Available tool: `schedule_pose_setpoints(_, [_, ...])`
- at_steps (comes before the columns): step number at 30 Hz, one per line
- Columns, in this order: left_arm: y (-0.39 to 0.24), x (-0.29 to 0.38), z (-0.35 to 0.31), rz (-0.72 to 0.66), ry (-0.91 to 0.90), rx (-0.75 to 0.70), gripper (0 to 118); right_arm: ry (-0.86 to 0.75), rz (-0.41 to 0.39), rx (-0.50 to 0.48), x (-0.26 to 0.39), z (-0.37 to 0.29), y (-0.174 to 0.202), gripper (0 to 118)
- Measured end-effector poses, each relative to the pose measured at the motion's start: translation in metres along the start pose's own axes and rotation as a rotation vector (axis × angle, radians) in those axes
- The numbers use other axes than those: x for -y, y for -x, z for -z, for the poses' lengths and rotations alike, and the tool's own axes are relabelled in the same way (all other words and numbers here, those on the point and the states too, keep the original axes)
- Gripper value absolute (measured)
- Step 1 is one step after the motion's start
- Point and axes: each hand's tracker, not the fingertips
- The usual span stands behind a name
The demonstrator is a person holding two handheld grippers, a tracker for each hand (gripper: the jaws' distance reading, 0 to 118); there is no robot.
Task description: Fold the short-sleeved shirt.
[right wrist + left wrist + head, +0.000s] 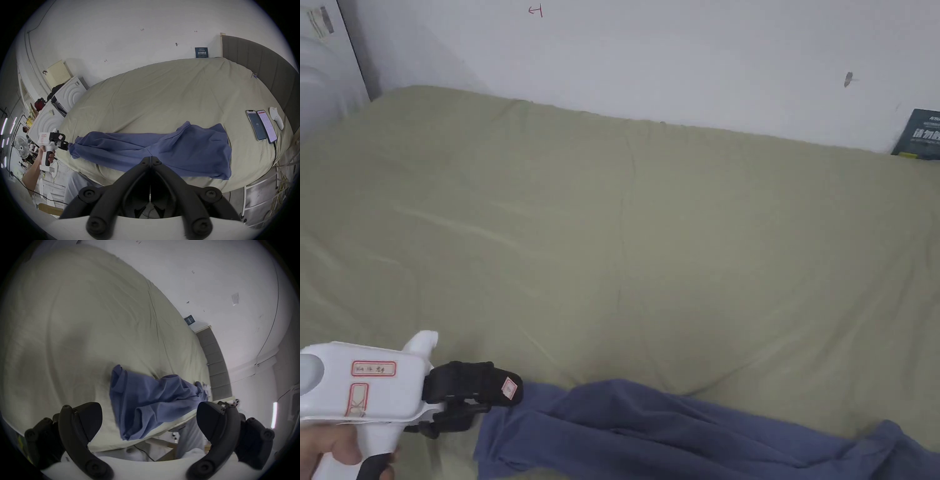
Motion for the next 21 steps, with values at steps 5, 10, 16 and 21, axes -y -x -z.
schedule_pose_setpoints(5, [0.007, -0.001, 0.045, 0.005, 0.098, 0.038, 113, 0.003, 0.006, 0.005, 0.0, 0.0, 0.003, 0])
schedule_pose_setpoints(10, [0.037, -0.016, 0.042, -0.059, 0.055, 0.126, 82, 0.013, 0.024, -0.008, 0.004, 0.0, 0.007, 0])
schedule_pose_setpoints(16, [0.014, 0.014, 0.042, -0.128, 0.012, 0.092, 7, 0.016, 0.032, -0.02, 0.007, -0.002, 0.01, 0])
schedule_pose_setpoints(21, [-0.007, 0.006, 0.022, -0.106, -0.035, 0.006, 7, 0.001, 0.027, -0.04, 0.003, -0.007, 0.015, 0])
